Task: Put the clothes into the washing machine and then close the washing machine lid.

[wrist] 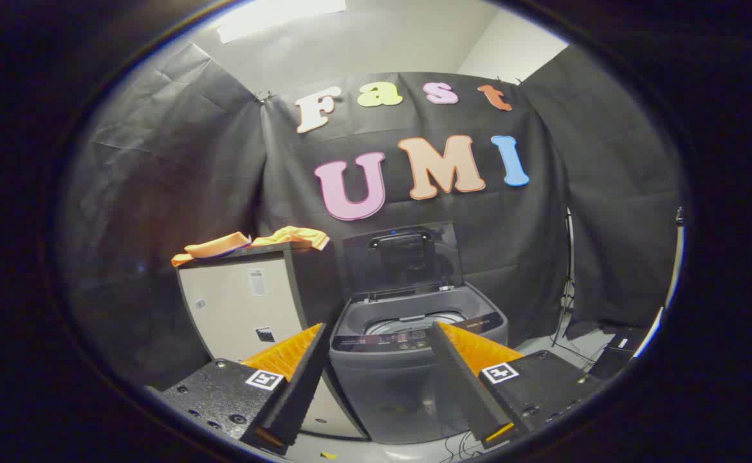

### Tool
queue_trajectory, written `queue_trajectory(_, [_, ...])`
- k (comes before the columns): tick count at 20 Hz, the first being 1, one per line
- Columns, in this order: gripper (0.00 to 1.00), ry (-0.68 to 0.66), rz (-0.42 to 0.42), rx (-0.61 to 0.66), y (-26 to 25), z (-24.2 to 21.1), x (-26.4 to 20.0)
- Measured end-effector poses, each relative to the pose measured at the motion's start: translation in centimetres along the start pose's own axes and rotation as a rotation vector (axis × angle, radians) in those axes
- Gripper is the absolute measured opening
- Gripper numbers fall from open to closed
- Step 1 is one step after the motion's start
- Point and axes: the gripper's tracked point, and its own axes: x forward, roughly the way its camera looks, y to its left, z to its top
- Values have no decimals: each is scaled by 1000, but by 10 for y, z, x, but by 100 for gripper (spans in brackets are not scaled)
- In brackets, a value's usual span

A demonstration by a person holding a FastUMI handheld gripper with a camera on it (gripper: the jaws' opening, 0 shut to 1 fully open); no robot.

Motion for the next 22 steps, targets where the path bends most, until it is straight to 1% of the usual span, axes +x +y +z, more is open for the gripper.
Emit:
queue_trajectory(2, [96, 1, -9, 19, -3, -1, 1])
queue_trajectory(6, [96, 18, -32, 16, -6, -2, 4])
queue_trajectory(10, [96, -1, -76, 23, -6, 4, 10])
queue_trajectory(12, [96, -12, -83, 32, 1, 8, 15])
queue_trajectory(15, [96, -8, -109, 8, 5, 9, 25])
queue_trajectory(18, [96, 20, -92, -11, 30, 15, 44])
queue_trajectory(22, [96, 13, -27, -52, 90, 52, 77])
